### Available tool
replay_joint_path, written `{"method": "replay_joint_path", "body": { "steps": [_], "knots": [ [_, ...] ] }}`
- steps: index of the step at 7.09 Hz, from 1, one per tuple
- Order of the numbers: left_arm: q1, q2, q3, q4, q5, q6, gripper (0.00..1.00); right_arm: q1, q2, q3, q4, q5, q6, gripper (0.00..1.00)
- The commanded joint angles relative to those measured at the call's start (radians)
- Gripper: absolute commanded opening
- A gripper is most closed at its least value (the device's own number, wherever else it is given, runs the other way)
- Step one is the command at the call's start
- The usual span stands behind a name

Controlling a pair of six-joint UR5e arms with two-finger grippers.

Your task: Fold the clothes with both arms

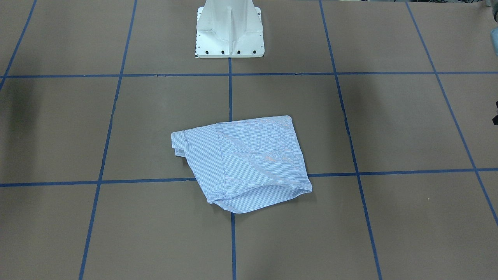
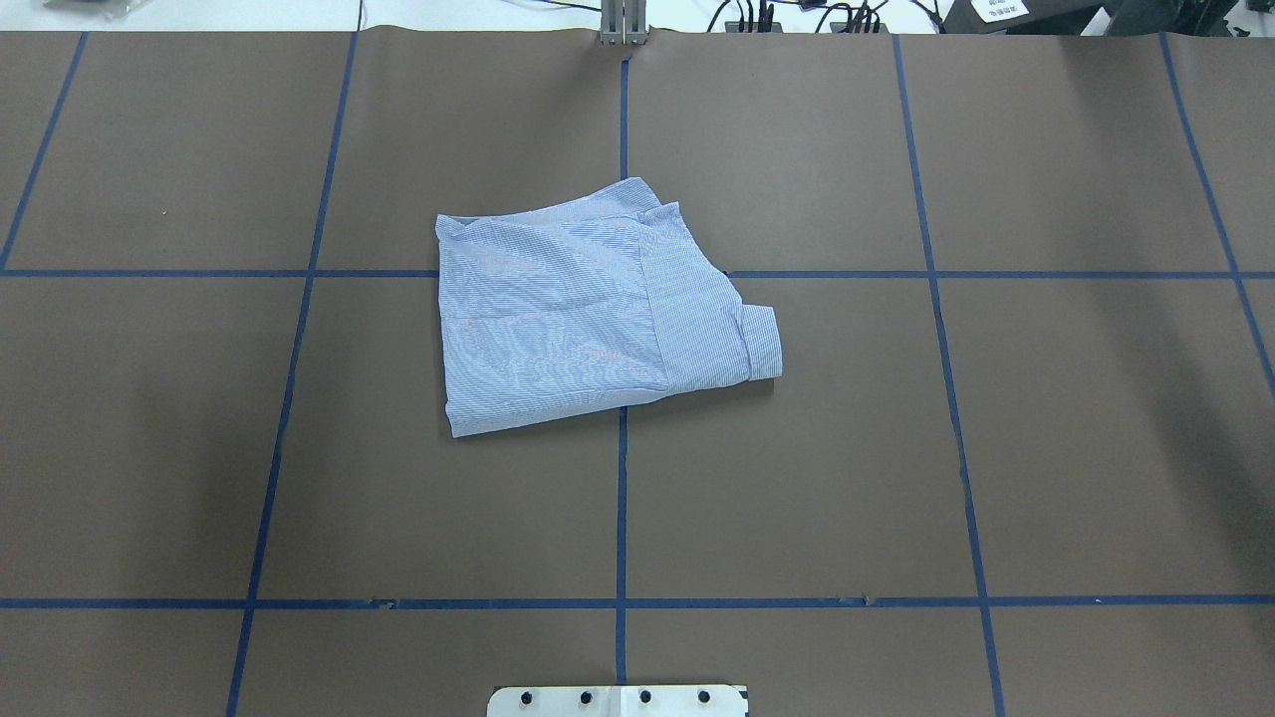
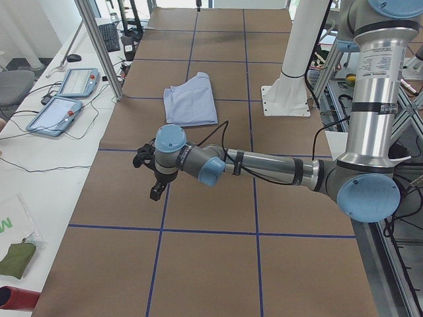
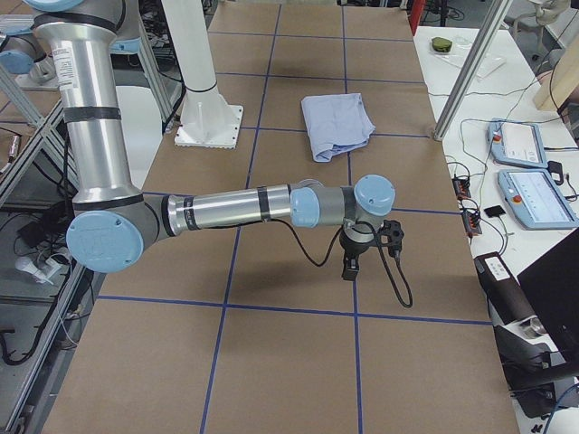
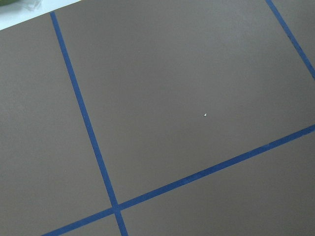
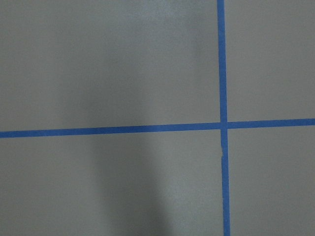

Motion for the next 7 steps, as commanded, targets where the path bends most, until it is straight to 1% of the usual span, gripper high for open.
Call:
{"method": "replay_joint_path", "body": {
  "steps": [1,2,3,5,7],
  "knots": [
    [-0.001,0.017,-0.063,0.003,-0.007,-0.001,1.0,-0.013,-0.001,0.0,0.001,-0.016,0.016,1.0],
    [0.0,0.016,-0.065,0.004,-0.009,-0.003,1.0,-0.018,-0.004,-0.001,0.001,-0.048,0.017,1.0],
    [0.002,0.008,-0.062,0.004,-0.007,-0.003,1.0,-0.018,-0.001,0.004,-0.001,-0.033,0.02,1.0],
    [0.002,0.004,-0.063,0.0,-0.007,-0.003,1.0,-0.015,-0.004,-0.007,-0.001,0.057,0.016,1.0],
    [0.002,0.002,-0.065,-0.002,-0.007,-0.001,1.0,-0.015,0.001,0.001,0.001,0.058,0.019,1.0]
  ]
}}
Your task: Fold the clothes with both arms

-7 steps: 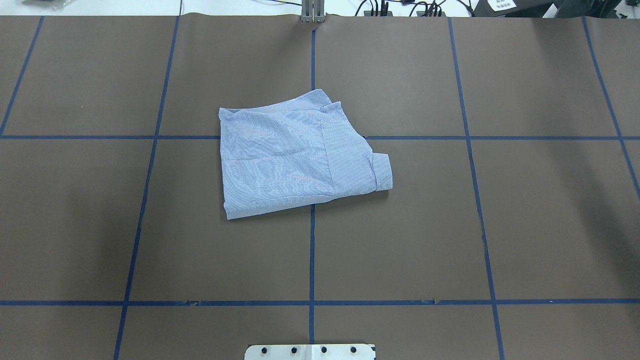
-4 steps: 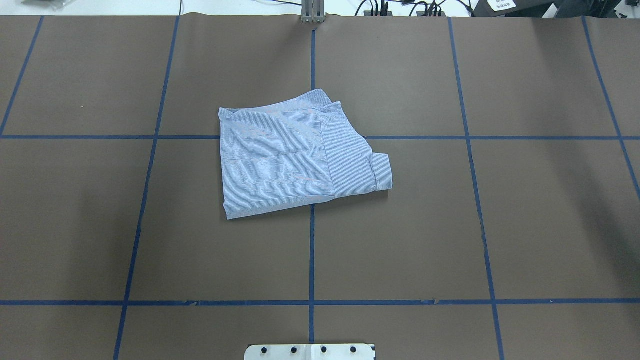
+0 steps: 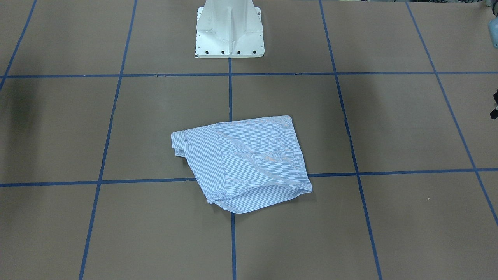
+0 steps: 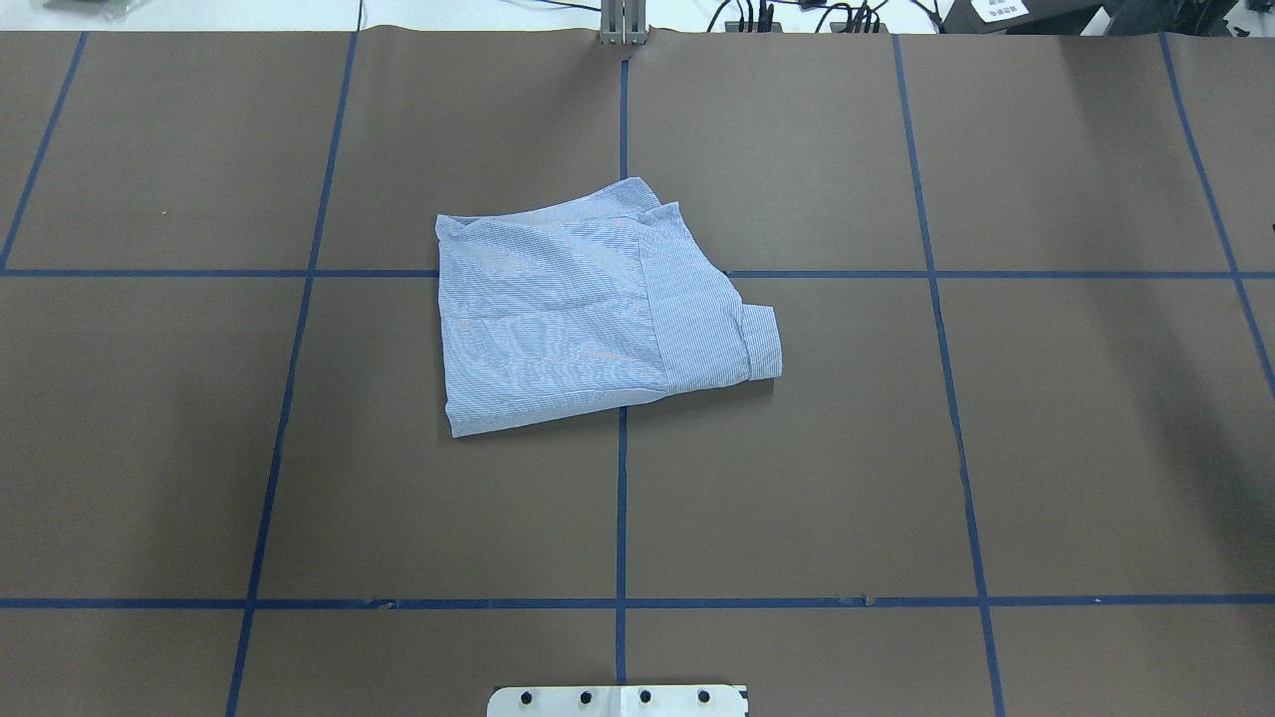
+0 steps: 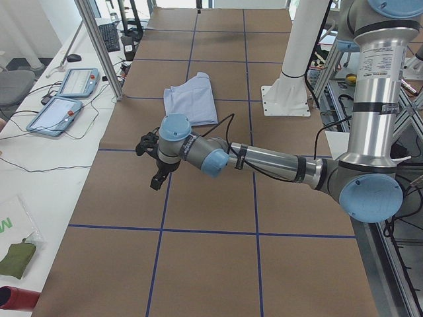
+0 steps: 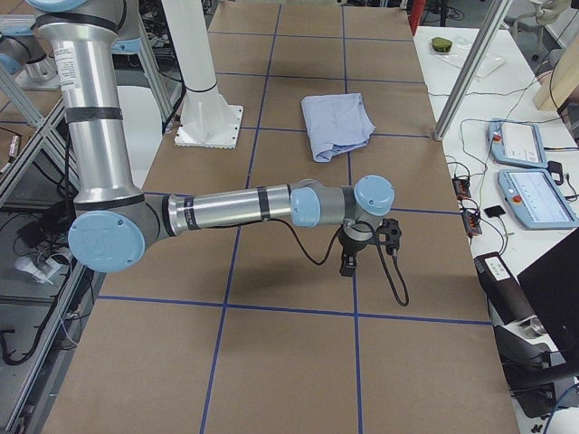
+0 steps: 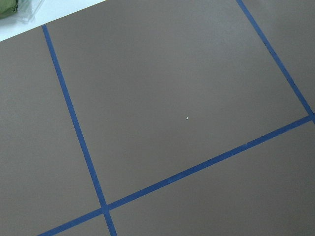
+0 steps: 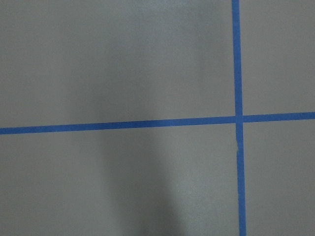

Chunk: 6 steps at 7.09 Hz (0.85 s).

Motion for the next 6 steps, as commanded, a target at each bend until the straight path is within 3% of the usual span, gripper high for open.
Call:
{"method": "replay_joint_path", "body": {
  "steps": [1,6],
  "knots": [
    [0.002,-0.002,-0.004,-0.002,0.0,0.001,1.0,0.0,0.0,0.002,0.001,0.007,-0.001,1.0],
    [0.002,-0.003,-0.019,-0.002,0.0,0.0,1.0,0.0,0.0,-0.002,0.002,-0.004,-0.002,1.0]
  ]
}}
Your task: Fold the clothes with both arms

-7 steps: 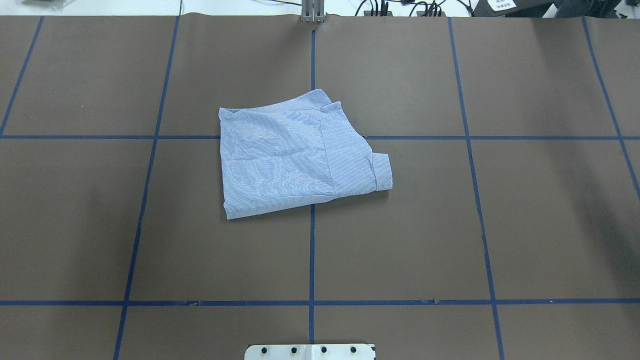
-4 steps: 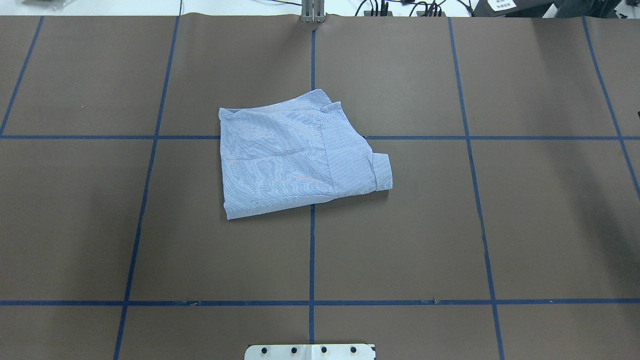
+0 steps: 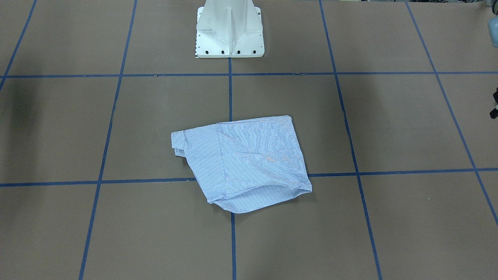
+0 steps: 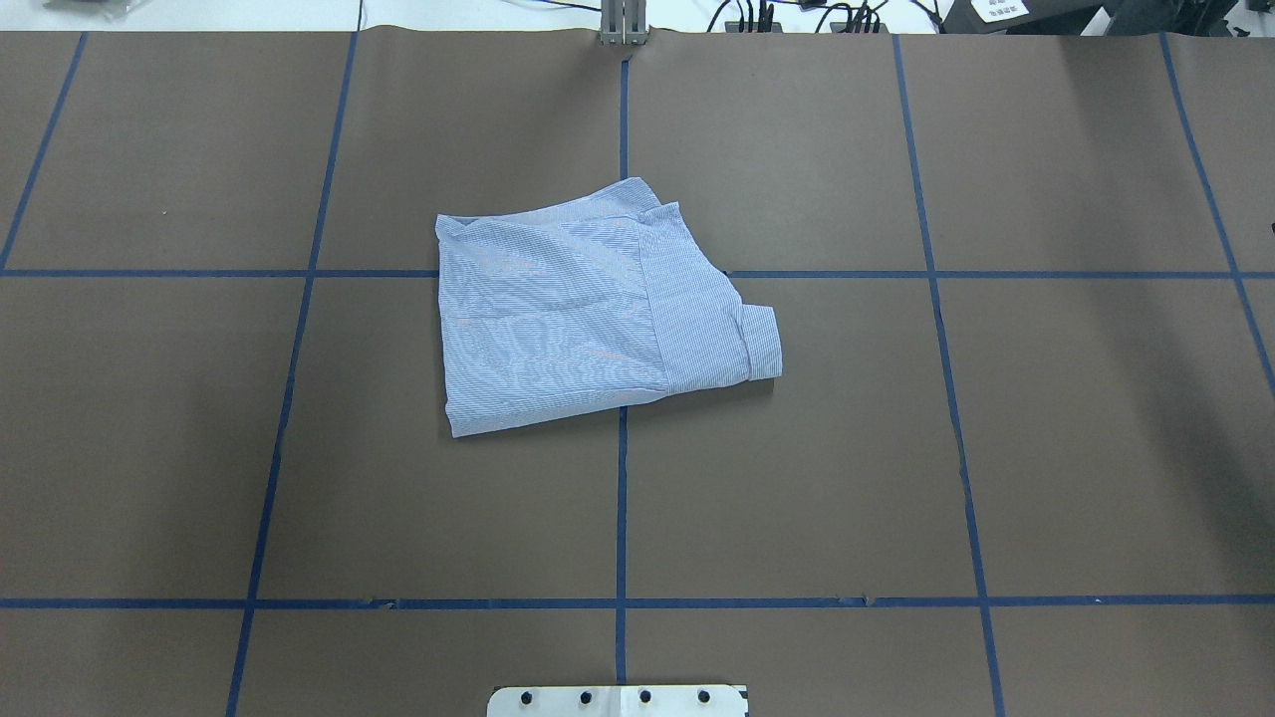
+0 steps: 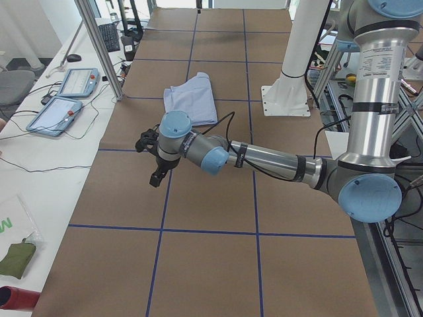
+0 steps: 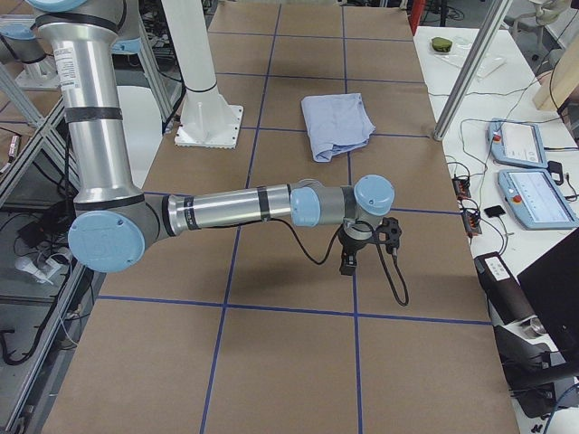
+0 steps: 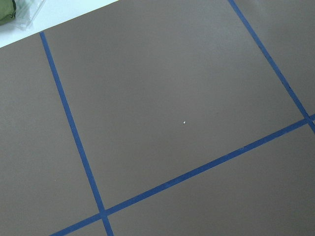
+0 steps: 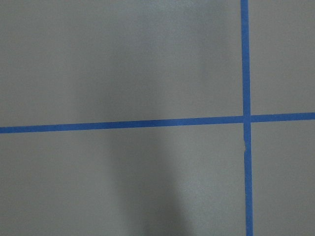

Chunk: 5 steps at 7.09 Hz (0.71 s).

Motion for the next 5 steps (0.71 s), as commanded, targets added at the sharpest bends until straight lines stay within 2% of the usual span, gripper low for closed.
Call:
{"method": "replay_joint_path", "body": {
  "steps": [1,2,4,5],
  "knots": [
    [0.002,0.0,-0.004,0.0,0.0,0.001,1.0,-0.002,0.004,0.005,0.0,-0.075,0.0,1.0],
    [0.002,0.001,-0.003,0.0,0.002,0.002,1.0,-0.003,0.016,0.008,-0.001,-0.133,0.0,1.0],
    [0.002,0.008,0.022,0.002,0.0,0.005,1.0,-0.003,0.016,0.004,-0.003,-0.091,0.003,1.0],
    [0.002,0.009,0.092,-0.008,-0.002,0.011,1.0,-0.003,0.018,0.001,-0.003,-0.077,0.004,1.0]
  ]
}}
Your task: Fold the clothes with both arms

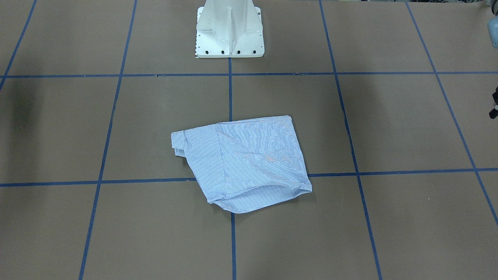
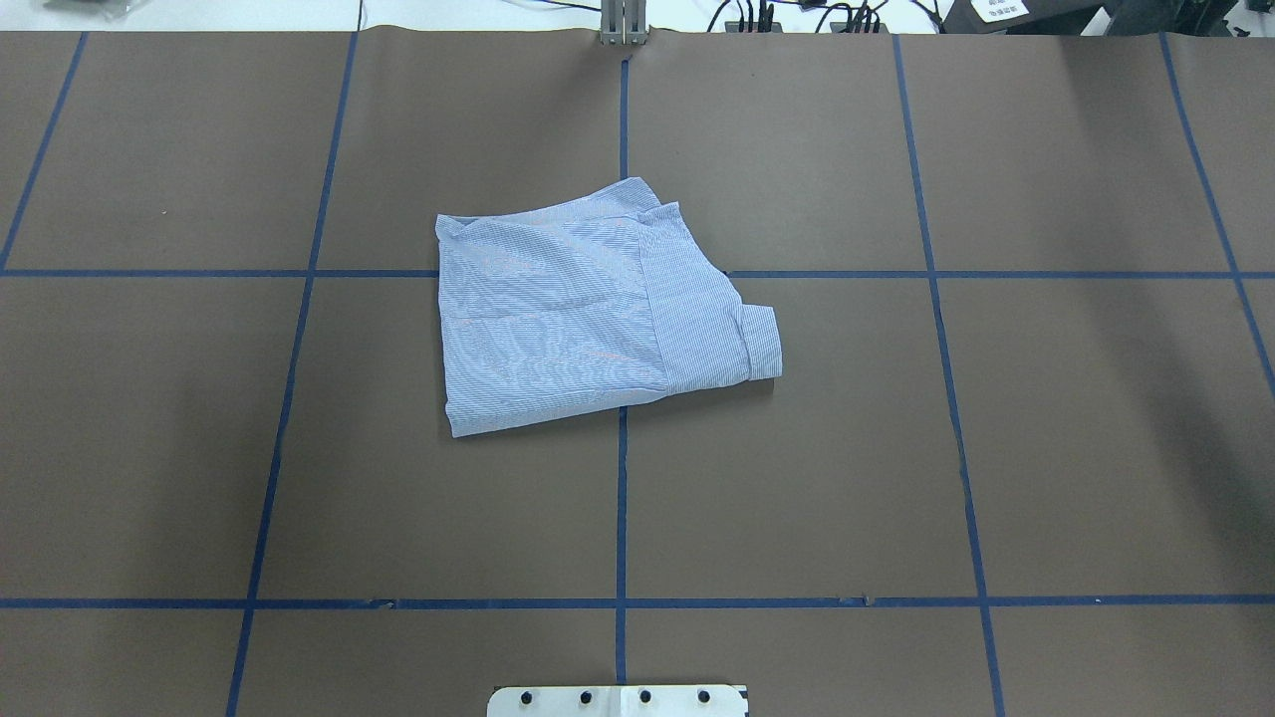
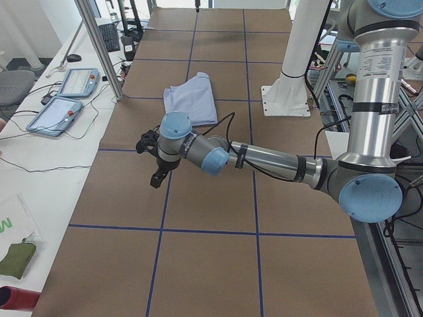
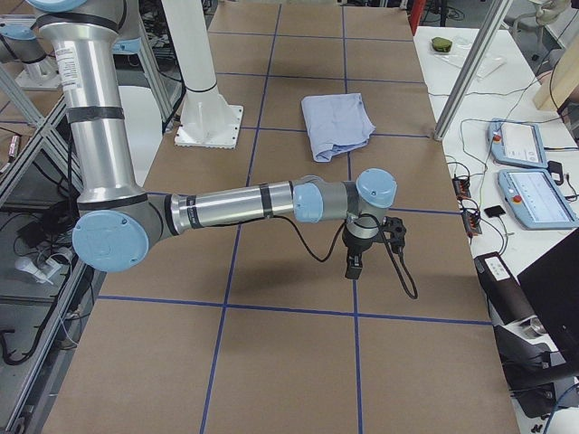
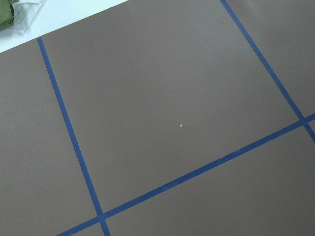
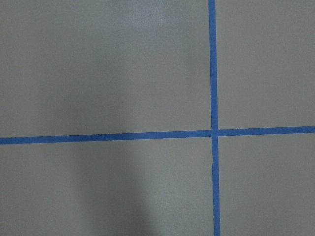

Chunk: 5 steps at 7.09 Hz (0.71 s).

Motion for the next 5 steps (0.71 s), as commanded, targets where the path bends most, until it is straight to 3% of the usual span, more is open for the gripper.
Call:
{"method": "replay_joint_path", "body": {
  "steps": [1,5],
  "knots": [
    [-0.001,0.005,0.071,-0.034,-0.002,0.006,1.0,0.0,-0.006,-0.012,-0.001,0.017,0.002,1.0],
    [-0.049,-0.011,0.069,-0.004,-0.037,-0.007,1.0,0.0,-0.007,-0.011,0.001,0.016,0.002,1.0]
  ]
}}
